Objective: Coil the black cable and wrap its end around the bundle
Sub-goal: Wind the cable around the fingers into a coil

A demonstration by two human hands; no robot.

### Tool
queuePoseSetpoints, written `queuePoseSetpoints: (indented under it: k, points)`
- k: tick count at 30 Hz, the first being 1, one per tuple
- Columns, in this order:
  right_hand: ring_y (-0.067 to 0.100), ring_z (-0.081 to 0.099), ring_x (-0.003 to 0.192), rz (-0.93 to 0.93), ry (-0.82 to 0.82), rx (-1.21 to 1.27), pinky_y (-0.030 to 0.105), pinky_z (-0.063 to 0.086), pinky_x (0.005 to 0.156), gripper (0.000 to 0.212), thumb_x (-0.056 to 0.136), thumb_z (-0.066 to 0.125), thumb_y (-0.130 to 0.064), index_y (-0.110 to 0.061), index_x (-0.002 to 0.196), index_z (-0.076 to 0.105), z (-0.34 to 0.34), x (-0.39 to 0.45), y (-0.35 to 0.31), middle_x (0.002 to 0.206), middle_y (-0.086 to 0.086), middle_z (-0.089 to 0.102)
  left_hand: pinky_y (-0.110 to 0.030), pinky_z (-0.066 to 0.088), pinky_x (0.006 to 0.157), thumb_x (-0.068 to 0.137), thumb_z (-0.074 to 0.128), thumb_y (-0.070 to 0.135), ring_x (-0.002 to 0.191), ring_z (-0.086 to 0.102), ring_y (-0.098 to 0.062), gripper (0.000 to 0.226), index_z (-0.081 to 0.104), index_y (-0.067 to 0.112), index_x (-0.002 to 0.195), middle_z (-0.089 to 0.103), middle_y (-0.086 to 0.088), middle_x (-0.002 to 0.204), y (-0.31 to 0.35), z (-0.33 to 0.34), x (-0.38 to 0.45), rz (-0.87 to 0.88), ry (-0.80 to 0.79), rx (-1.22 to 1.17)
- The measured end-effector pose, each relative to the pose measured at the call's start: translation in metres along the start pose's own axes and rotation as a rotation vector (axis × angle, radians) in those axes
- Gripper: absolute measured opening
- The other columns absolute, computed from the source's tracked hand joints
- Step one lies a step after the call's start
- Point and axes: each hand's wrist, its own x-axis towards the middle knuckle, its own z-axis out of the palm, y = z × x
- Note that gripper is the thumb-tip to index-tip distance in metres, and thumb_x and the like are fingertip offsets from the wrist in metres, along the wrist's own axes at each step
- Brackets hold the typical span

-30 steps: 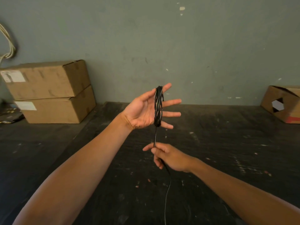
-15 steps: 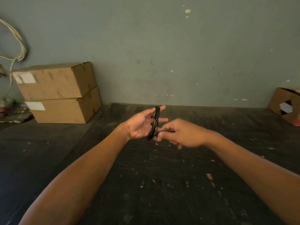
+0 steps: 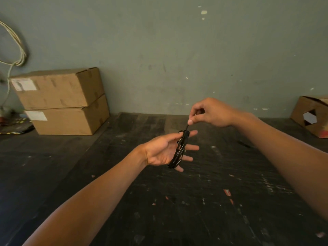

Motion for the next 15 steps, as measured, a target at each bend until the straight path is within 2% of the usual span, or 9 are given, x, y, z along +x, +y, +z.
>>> queuePoseSetpoints:
  k: [2, 3, 6, 11, 13, 15]
  points:
    - [0.026, 0.063, 0.077, 0.004, 0.016, 0.068, 0.037, 0.047, 0.071, 0.008, 0.082, 0.076, -0.028, -0.022, 0.085, 0.072, 0.003, 0.0, 0.011, 0.082, 0.01, 0.071, -0.075, 0.023, 0.109, 0.1, 0.034, 0.052, 0.143, 0.035, -0.042, 0.043, 0.047, 0.05, 0.141, 0.042, -0.007, 0.156, 0.001, 0.003, -0.002, 0.012, -0.042, -0.007]
    - [0.027, 0.064, 0.079, 0.012, 0.019, 0.118, 0.04, 0.048, 0.073, 0.004, 0.083, 0.075, -0.027, -0.025, 0.084, 0.072, 0.005, 0.0, 0.017, 0.084, 0.011, 0.072, -0.075, 0.022, 0.109, 0.1, 0.033, 0.052, 0.143, 0.034, -0.042, 0.044, 0.044, 0.048, 0.143, 0.041, -0.008, 0.157, 0.002, 0.005, -0.003, 0.019, -0.064, -0.017]
    - [0.01, 0.06, 0.072, 0.058, 0.008, 0.305, 0.032, 0.047, 0.07, 0.008, 0.089, 0.068, -0.023, -0.029, 0.085, 0.07, 0.019, -0.007, 0.036, 0.082, 0.002, 0.069, -0.074, 0.023, 0.108, 0.101, 0.033, 0.05, 0.143, 0.033, -0.044, 0.047, 0.038, 0.045, 0.147, 0.036, -0.01, 0.159, 0.006, 0.012, -0.003, 0.045, -0.11, -0.043]
    - [0.019, 0.062, 0.082, 0.177, 0.01, 0.438, 0.034, 0.053, 0.079, 0.02, 0.099, 0.053, -0.015, -0.011, 0.098, 0.072, 0.064, -0.026, 0.061, 0.099, 0.023, 0.07, -0.072, 0.029, 0.103, 0.101, 0.033, 0.047, 0.144, 0.027, -0.049, 0.053, 0.029, 0.041, 0.153, 0.031, -0.014, 0.161, 0.023, 0.021, -0.004, 0.122, -0.192, -0.05]
    - [0.019, 0.065, 0.083, 0.225, -0.051, 0.438, 0.039, 0.053, 0.084, 0.025, 0.102, 0.047, -0.019, -0.013, 0.1, 0.071, 0.087, -0.037, 0.064, 0.098, 0.021, 0.071, -0.069, 0.032, 0.099, 0.1, 0.035, 0.046, 0.145, 0.021, -0.051, 0.054, 0.029, 0.041, 0.153, 0.029, -0.016, 0.161, 0.029, 0.024, -0.003, 0.138, -0.25, -0.067]
    - [0.016, 0.066, 0.08, 0.241, -0.087, 0.496, 0.035, 0.054, 0.08, 0.027, 0.102, 0.046, -0.024, -0.021, 0.095, 0.072, 0.107, -0.045, 0.057, 0.09, 0.008, 0.073, -0.068, 0.033, 0.097, 0.1, 0.034, 0.045, 0.145, 0.019, -0.052, 0.054, 0.029, 0.04, 0.153, 0.027, -0.018, 0.161, 0.032, 0.026, 0.0, 0.152, -0.262, -0.081]
